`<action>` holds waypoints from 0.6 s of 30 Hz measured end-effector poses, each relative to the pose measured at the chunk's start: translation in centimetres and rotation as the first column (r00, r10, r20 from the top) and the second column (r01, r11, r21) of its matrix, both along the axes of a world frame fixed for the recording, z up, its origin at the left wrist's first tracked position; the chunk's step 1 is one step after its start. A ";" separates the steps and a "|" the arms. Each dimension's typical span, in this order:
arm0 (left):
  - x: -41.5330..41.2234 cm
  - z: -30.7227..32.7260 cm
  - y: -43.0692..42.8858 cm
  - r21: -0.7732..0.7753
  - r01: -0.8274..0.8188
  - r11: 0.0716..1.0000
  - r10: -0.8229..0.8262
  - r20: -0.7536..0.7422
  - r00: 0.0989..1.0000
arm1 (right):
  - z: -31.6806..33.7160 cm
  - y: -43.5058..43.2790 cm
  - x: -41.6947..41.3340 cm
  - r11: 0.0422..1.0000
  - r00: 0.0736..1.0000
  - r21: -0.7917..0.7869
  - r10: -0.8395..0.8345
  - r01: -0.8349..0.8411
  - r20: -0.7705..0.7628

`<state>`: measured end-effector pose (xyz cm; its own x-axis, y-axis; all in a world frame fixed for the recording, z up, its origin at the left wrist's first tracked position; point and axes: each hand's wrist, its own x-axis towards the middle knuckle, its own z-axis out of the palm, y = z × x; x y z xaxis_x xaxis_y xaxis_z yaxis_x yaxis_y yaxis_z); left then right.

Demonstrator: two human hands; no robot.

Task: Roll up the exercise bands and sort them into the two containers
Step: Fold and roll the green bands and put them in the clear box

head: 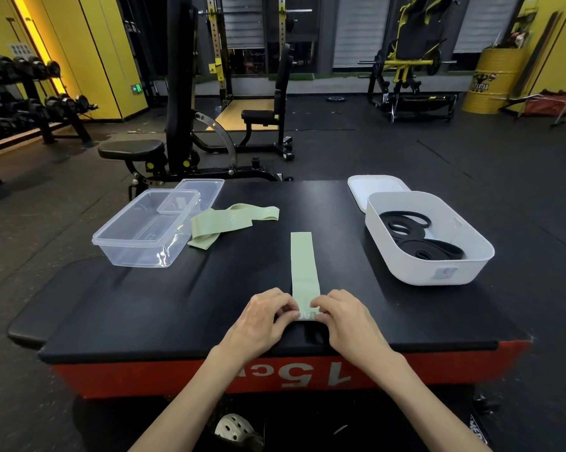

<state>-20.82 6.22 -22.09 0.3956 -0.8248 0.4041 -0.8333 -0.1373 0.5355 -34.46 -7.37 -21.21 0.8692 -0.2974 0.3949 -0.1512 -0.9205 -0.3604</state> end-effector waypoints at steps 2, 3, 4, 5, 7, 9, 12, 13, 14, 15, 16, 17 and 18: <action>0.1 0.0 -0.2 0.012 -0.016 1.000 0.016 -0.002 1.000 | 0.1 0.0 0.0 1.000 1.000 -0.004 -0.010 0.010 -0.001; 0.1 0.0 -0.2 0.016 -0.027 1.000 0.027 -0.001 1.000 | 0.1 0.0 0.0 1.000 1.000 -0.003 -0.015 0.015 -0.010; 0.2 -0.1 -0.3 0.020 -0.037 0.999 0.036 0.002 0.999 | 0.1 -0.1 0.1 1.000 1.000 0.000 -0.013 0.013 -0.021; 0.2 -0.1 -0.4 0.025 -0.045 0.999 0.045 0.005 0.999 | 0.2 -0.1 0.0 1.000 1.000 0.003 -0.003 0.003 -0.028; 0.2 -0.1 -0.5 0.036 -0.056 0.998 0.056 0.009 0.998 | 0.4 -0.1 -0.2 1.000 0.999 0.014 0.018 -0.017 -0.030; 0.3 0.0 -0.7 0.049 -0.063 0.997 0.062 0.008 0.998 | 0.5 -0.1 -0.4 0.999 0.999 0.029 0.027 -0.026 -0.034; 0.3 -0.1 -0.6 0.048 -0.061 0.997 0.060 0.015 0.998 | 0.6 -0.2 -0.1 0.999 0.999 0.035 0.017 -0.015 -0.041; 0.2 -0.1 -0.6 0.044 -0.057 0.997 0.056 0.019 0.998 | 0.6 -0.2 0.1 0.999 0.999 0.034 0.017 -0.015 -0.046; 0.1 -0.1 -0.5 0.034 -0.053 0.998 0.052 0.021 0.998 | 0.7 -0.2 0.2 0.999 0.998 0.031 0.018 -0.017 -0.055; 0.0 -0.1 -0.4 0.019 -0.045 0.999 0.045 0.020 0.999 | 0.7 -0.3 0.3 0.999 0.998 0.027 0.022 -0.020 -0.065; -0.2 -0.1 -0.4 0.001 -0.035 0.999 0.035 0.021 0.999 | 0.8 -0.5 0.5 0.999 0.997 0.026 0.029 -0.027 -0.076; -0.3 0.0 -0.4 -0.016 -0.021 1.000 0.021 0.026 0.999 | 0.9 -0.7 0.5 0.999 0.995 0.031 0.036 -0.033 -0.091; -0.4 0.1 -0.5 -0.030 -0.006 1.000 0.007 0.034 0.999 | 1.0 -0.8 0.7 0.999 0.993 0.038 0.042 -0.038 -0.107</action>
